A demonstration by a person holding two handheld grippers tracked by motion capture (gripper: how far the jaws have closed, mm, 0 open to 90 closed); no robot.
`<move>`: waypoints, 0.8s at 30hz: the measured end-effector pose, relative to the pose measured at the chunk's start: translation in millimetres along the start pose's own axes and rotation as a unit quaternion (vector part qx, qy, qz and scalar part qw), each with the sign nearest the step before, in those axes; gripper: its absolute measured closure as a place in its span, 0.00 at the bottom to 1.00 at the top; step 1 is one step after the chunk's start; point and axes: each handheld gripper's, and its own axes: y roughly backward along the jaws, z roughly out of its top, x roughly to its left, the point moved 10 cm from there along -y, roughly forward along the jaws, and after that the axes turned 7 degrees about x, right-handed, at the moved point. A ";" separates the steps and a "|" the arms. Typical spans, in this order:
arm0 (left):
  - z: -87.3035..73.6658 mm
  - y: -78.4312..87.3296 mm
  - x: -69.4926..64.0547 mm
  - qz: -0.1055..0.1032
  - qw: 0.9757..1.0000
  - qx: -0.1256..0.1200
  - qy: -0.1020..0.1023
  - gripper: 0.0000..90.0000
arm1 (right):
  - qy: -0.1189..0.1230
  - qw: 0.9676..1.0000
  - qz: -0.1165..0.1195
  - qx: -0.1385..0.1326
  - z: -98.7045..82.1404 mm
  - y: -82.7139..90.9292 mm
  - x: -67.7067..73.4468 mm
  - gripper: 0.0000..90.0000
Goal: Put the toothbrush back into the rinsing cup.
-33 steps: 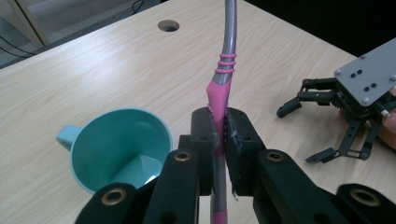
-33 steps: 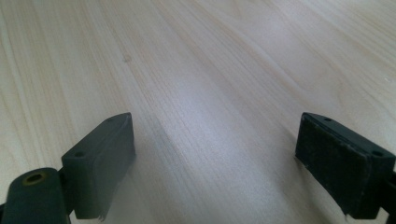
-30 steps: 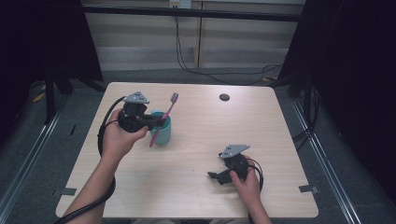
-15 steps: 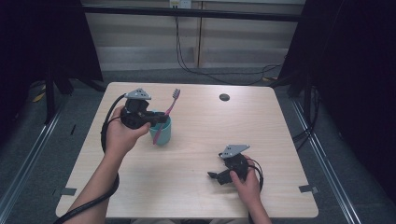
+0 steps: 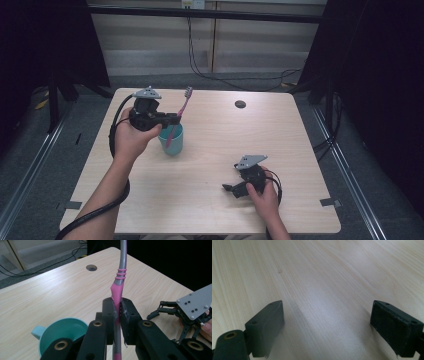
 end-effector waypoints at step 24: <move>17.3 -8.5 9.8 0.015 1.000 -0.019 0.006 0.92 | 0.000 1.000 0.000 0.000 0.0 0.0 0.0 0.13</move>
